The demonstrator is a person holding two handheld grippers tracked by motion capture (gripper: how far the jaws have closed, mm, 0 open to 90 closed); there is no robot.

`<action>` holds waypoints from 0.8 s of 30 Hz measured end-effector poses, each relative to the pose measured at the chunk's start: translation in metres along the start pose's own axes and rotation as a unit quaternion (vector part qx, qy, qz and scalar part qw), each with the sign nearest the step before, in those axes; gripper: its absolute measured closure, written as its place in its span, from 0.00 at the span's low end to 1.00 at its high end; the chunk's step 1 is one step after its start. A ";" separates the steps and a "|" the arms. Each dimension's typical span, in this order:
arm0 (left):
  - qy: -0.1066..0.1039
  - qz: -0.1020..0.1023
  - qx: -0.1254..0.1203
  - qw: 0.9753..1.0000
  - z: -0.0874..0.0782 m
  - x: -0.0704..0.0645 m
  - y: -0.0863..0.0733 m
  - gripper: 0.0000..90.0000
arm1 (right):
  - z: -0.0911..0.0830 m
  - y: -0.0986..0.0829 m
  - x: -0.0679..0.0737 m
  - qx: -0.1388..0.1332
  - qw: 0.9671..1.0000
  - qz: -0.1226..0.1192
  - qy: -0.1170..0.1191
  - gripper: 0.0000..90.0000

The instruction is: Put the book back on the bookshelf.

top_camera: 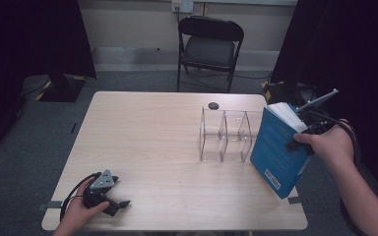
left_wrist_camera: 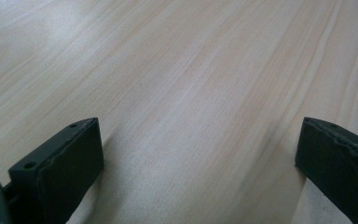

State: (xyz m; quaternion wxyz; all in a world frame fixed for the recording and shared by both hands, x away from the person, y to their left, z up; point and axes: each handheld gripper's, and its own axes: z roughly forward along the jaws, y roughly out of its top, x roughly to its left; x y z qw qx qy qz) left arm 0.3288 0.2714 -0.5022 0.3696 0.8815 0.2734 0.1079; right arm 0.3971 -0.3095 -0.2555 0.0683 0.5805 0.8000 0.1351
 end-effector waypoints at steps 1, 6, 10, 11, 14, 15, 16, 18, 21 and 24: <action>0.001 0.001 0.000 1.000 0.000 0.000 0.000 0.00 | 0.000 0.000 0.000 0.000 1.000 0.000 0.000 0.68; 0.000 0.000 0.000 1.000 0.000 0.000 0.000 0.00 | -0.001 0.005 0.002 -0.003 1.000 0.000 -0.006 0.68; -0.001 0.000 0.000 1.000 0.000 0.000 0.000 0.00 | -0.002 0.009 0.002 -0.007 1.000 0.005 -0.006 0.69; -0.001 0.000 0.000 1.000 0.000 0.000 0.000 0.00 | -0.002 0.009 0.002 -0.007 1.000 0.005 -0.006 0.69; 0.000 0.001 0.001 1.000 0.000 0.000 0.000 0.00 | -0.002 0.014 0.004 -0.012 1.000 0.006 -0.013 0.68; 0.000 0.001 0.001 1.000 0.000 0.000 0.000 0.00 | -0.002 0.014 0.004 -0.012 1.000 0.006 -0.013 0.68; 0.001 0.004 0.001 1.000 0.000 0.000 0.000 0.00 | -0.001 0.016 0.004 -0.014 1.000 0.011 -0.014 0.68; 0.000 0.003 0.001 1.000 0.000 0.000 0.000 0.00 | 0.000 0.018 0.004 -0.014 1.000 0.010 -0.016 0.68; -0.001 0.000 0.000 1.000 0.000 0.000 0.000 0.00 | 0.000 0.020 0.005 -0.010 1.000 0.015 -0.016 0.69; 0.000 0.002 0.001 1.000 0.000 0.000 0.000 0.00 | 0.002 0.023 0.005 -0.011 1.000 0.018 -0.019 0.68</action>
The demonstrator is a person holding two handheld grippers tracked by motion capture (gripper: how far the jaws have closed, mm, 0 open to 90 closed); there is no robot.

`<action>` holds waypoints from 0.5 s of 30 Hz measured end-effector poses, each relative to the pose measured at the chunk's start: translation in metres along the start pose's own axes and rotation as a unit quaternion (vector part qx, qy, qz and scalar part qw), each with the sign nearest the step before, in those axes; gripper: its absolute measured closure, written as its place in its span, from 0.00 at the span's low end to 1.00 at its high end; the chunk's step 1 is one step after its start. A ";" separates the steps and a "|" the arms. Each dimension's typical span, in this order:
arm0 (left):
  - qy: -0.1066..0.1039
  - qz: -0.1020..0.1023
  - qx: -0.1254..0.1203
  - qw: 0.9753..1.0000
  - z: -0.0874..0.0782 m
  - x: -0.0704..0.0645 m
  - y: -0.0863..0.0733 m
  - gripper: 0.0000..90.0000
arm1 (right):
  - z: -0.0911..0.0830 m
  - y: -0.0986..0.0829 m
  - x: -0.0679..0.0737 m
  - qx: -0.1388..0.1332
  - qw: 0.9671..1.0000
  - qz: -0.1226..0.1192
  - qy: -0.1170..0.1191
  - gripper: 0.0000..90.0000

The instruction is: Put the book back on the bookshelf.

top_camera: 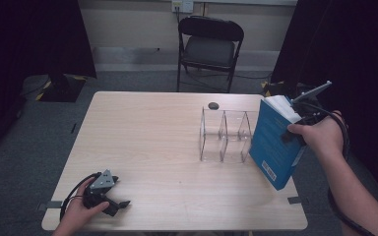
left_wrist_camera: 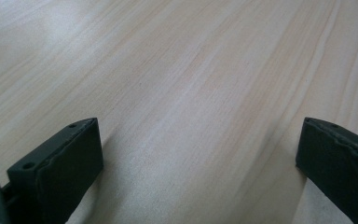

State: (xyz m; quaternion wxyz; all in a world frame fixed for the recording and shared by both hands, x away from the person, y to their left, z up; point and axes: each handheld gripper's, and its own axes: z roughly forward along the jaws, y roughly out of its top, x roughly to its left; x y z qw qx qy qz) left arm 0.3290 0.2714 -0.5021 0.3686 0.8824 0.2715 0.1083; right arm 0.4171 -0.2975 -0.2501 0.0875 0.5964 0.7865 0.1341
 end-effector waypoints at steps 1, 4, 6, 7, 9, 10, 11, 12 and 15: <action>0.000 0.000 0.000 1.000 0.000 0.000 0.000 0.00 | 0.001 0.001 0.000 -0.002 1.000 -0.001 0.002 0.68; 0.000 0.000 0.000 1.000 0.000 0.000 0.000 0.00 | 0.003 0.005 0.000 -0.004 1.000 0.002 0.003 0.68; -0.001 -0.002 -0.001 1.000 0.000 0.000 0.000 0.00 | 0.004 0.007 0.001 -0.006 1.000 0.003 0.001 0.68; -0.001 -0.002 -0.001 1.000 0.000 0.000 0.000 0.00 | 0.004 0.007 0.001 -0.006 1.000 0.003 0.001 0.68; 0.000 -0.001 0.000 1.000 0.000 0.000 0.000 0.00 | 0.004 0.009 0.002 -0.006 1.000 0.006 -0.002 0.68; 0.000 -0.001 0.000 1.000 0.000 0.000 0.000 0.00 | 0.005 0.012 0.002 -0.006 1.000 0.007 -0.004 0.68; -0.001 -0.002 -0.001 1.000 0.000 0.000 0.000 0.00 | 0.005 0.012 0.002 -0.006 1.000 0.007 -0.004 0.68; 0.000 0.001 0.000 1.000 0.000 0.000 0.000 0.00 | 0.006 0.014 0.003 -0.007 1.000 0.010 -0.004 0.69; 0.000 0.001 0.000 1.000 0.000 0.000 0.000 0.00 | 0.007 0.016 0.003 -0.010 1.000 0.012 -0.004 0.68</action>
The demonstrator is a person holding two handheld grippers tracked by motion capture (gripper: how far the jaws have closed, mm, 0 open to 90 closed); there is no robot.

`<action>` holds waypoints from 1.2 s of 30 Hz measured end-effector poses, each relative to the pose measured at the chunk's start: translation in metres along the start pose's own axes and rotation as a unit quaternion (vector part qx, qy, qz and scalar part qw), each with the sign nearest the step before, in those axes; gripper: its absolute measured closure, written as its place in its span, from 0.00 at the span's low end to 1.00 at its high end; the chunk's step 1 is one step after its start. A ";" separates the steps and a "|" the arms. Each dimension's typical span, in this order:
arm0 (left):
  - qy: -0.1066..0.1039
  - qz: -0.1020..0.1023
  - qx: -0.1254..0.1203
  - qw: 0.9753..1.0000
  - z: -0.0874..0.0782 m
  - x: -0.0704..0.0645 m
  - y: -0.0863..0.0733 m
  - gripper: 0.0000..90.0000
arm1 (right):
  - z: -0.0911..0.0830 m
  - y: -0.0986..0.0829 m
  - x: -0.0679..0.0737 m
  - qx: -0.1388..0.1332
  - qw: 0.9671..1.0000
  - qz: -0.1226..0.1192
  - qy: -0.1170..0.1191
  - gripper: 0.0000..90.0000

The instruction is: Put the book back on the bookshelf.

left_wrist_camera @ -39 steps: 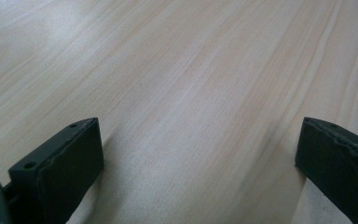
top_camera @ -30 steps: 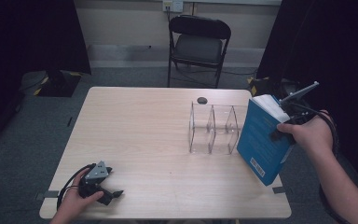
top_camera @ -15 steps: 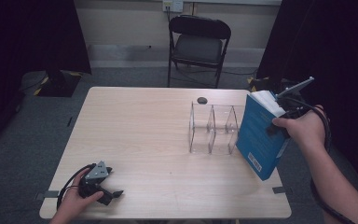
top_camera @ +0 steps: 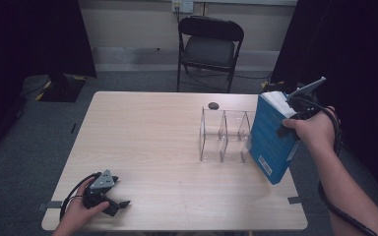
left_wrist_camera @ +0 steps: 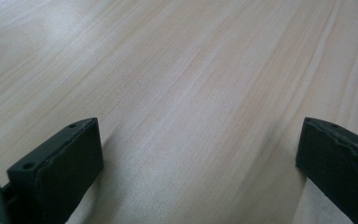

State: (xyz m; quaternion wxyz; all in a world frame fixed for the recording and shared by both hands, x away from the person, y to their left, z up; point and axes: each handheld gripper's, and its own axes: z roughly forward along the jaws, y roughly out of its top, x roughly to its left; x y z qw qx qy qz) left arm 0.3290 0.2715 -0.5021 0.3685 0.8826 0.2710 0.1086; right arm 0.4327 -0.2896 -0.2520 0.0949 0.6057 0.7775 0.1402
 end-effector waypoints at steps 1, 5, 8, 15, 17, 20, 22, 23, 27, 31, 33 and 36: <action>0.000 -0.001 0.000 1.000 0.000 0.000 0.000 0.00 | 0.002 0.001 0.000 -0.001 1.000 0.003 -0.001 0.68; -0.001 -0.003 0.000 1.000 0.000 0.000 0.000 0.00 | 0.004 0.005 0.001 0.000 1.000 0.007 -0.001 0.68; -0.001 -0.003 -0.001 1.000 0.000 0.000 0.000 0.00 | 0.005 0.007 0.000 -0.002 1.000 0.010 -0.003 0.68; 0.000 -0.002 0.000 1.000 0.000 0.000 0.000 0.00 | 0.009 0.013 0.002 -0.007 1.000 0.018 -0.013 0.68; 0.000 -0.001 0.000 1.000 0.000 0.000 0.000 0.00 | 0.011 0.015 0.003 -0.007 1.000 0.019 -0.013 0.68; 0.000 -0.001 0.000 1.000 0.000 0.000 0.000 0.00 | 0.012 0.016 0.002 -0.010 1.000 0.023 -0.010 0.68; 0.000 0.000 0.000 1.000 0.000 0.000 0.000 0.00 | 0.014 0.017 0.002 -0.012 1.000 0.027 -0.011 0.68; -0.001 -0.003 -0.001 1.000 0.000 0.000 0.000 0.00 | 0.016 0.019 0.002 -0.013 0.999 0.031 -0.009 0.68; 0.000 -0.001 0.000 1.000 0.000 0.000 0.000 0.00 | 0.021 0.022 0.003 -0.017 0.999 0.033 -0.016 0.68; 0.001 0.001 0.000 1.000 0.000 0.000 0.000 0.00 | 0.024 0.024 0.004 -0.015 0.999 0.033 -0.017 0.68; 0.000 -0.002 0.000 1.000 0.000 0.000 0.000 0.00 | 0.024 0.024 0.004 -0.014 0.999 0.032 -0.019 0.68; 0.000 -0.001 0.000 1.000 0.000 0.000 0.000 0.00 | 0.027 0.025 0.005 -0.019 0.999 0.032 -0.020 0.68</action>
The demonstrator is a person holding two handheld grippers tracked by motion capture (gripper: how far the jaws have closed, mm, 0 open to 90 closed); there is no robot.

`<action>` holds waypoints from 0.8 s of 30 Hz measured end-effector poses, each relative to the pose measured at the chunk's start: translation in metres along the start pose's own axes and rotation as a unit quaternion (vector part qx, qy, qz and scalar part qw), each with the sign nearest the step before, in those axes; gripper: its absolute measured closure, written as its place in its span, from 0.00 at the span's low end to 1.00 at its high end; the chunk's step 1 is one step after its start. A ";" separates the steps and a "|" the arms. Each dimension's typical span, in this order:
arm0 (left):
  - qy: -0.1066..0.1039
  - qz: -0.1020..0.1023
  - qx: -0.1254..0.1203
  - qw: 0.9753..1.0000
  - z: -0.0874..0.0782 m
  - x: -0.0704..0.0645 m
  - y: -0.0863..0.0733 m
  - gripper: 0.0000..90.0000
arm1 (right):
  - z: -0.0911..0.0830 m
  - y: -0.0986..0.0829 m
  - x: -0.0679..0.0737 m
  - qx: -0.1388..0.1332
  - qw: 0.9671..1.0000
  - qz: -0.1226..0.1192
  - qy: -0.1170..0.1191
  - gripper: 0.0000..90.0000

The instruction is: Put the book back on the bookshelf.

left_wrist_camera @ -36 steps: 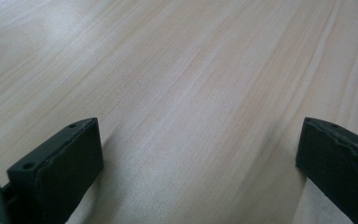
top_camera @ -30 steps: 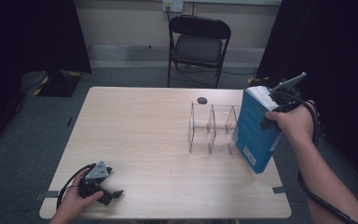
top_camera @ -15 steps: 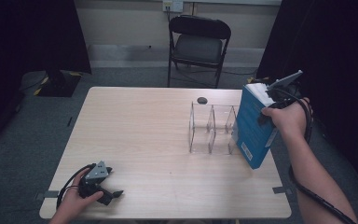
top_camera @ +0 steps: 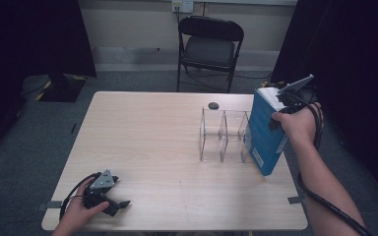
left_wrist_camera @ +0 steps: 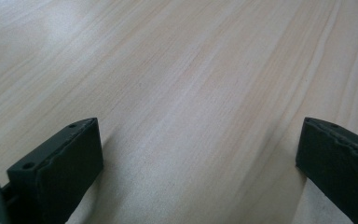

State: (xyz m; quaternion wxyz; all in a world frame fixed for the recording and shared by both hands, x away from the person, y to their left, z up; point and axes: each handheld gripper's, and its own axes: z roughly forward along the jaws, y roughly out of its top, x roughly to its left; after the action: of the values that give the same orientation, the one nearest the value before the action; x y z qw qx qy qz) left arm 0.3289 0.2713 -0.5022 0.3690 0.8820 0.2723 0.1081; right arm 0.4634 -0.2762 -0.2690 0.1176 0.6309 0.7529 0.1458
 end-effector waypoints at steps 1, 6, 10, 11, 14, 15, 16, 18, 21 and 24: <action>0.000 -0.001 0.000 1.000 0.000 0.000 0.000 0.00 | 0.001 0.002 0.000 -0.002 1.000 0.007 -0.002 0.68; 0.001 0.001 0.000 1.000 0.000 0.000 0.000 0.00 | 0.001 0.005 0.001 -0.004 1.000 0.006 -0.006 0.68; 0.002 0.004 0.001 1.000 0.000 0.001 0.000 0.00 | 0.004 0.008 0.001 -0.008 1.000 0.005 -0.010 0.68; -0.001 0.000 0.000 1.000 0.000 0.000 0.000 0.00 | 0.005 0.010 0.001 -0.012 1.000 0.010 -0.010 0.68; 0.001 0.003 0.001 1.000 0.000 0.000 0.000 0.00 | 0.007 0.011 0.001 -0.018 1.000 0.009 -0.009 0.68; 0.000 0.001 0.000 1.000 0.000 0.000 0.000 0.00 | 0.007 0.012 0.001 -0.016 1.000 0.011 -0.009 0.68; 0.003 0.006 0.001 1.000 0.000 0.001 0.000 0.00 | 0.008 0.013 0.001 -0.018 1.000 0.009 -0.008 0.68; 0.002 0.004 0.001 1.000 0.000 0.000 0.000 0.00 | 0.010 0.015 0.002 -0.015 1.000 0.009 -0.011 0.68; 0.003 0.006 0.000 1.000 0.000 0.001 0.000 0.00 | 0.014 0.017 0.003 -0.031 0.999 0.016 -0.013 0.68; -0.001 0.000 -0.001 1.000 0.000 0.000 0.000 0.00 | 0.015 0.017 0.003 -0.034 0.999 0.018 -0.012 0.68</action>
State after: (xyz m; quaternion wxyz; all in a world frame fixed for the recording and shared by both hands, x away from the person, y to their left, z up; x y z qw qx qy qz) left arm 0.3284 0.2713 -0.5023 0.3702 0.8818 0.2719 0.1070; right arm 0.4843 -0.2692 -0.2767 0.1450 0.6420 0.7343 0.1661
